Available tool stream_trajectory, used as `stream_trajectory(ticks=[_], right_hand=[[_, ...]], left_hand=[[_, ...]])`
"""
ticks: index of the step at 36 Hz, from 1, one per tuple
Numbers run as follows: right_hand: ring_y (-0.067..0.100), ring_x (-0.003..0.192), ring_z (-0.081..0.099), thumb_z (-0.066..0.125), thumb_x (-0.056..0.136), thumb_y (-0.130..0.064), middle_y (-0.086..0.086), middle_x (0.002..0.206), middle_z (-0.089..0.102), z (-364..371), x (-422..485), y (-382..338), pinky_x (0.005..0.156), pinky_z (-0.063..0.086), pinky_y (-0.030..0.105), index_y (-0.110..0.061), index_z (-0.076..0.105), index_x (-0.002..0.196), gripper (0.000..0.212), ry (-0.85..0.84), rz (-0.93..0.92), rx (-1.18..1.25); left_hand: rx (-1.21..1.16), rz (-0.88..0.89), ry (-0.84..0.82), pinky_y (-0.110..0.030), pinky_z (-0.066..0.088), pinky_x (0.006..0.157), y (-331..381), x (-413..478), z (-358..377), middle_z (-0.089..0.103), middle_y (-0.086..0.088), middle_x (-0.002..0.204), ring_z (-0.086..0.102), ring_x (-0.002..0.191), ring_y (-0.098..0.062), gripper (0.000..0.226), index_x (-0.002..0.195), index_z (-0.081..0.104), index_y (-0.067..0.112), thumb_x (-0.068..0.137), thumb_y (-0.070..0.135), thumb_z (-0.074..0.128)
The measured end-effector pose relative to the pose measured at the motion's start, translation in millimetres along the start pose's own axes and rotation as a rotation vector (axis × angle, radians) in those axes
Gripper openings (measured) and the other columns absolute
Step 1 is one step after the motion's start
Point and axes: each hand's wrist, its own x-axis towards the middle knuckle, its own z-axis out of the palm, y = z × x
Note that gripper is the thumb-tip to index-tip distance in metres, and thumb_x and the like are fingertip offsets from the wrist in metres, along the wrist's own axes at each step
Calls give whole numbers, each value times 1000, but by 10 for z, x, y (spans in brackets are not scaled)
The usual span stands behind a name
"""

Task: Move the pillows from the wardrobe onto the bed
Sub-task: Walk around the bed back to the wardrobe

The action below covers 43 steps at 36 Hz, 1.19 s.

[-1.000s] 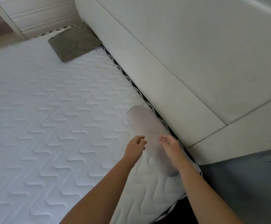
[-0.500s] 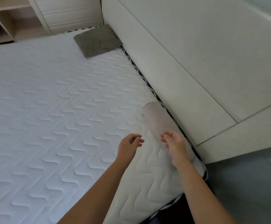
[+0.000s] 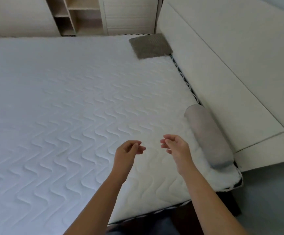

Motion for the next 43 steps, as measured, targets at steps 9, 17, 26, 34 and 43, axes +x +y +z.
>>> stream_trajectory(ticks=[9,17,26,34,43], right_hand=[[11,71,63,50,88,-4,-1,83,68,1308,-802,110,67,43,23,-18,61,89,18,-263,12,-95],[9,73,65,50,89,-7,-2,84,70,2256,-1269,-68,69,45,21,-22,63,85,20,-600,-95,-199],[-1,64,65,52,90,-8,-5,81,70,3199,-1664,-25,63,46,13,-20,63,88,17,-962,-134,-262],[0,69,66,52,90,-11,-6,83,71,4164,-2448,371,67,47,15,-23,63,87,17,-1294,-130,-400],[-1,65,65,50,90,-6,-6,81,70,5546,-3530,790,59,45,6,-22,63,85,21,-1429,-151,-480]], left_hand=[[-146,-14,285,-25,43,71,-173,-814,-1390,74,3,85,69,77,-5,15,90,64,22,94,18,50],[-287,-6,600,-26,44,69,-360,-1366,-2180,74,5,82,69,71,-2,17,90,64,19,93,14,48],[-375,-20,968,-26,44,71,-614,-1868,-2787,75,12,76,69,74,-2,15,91,65,22,93,19,51],[-334,-43,1306,-13,49,68,-1063,-2420,-3401,72,21,77,67,73,2,16,92,64,25,93,16,50],[-398,-60,1473,-3,42,56,-1574,-3061,-4812,72,7,83,66,71,2,18,91,63,24,94,14,48]])
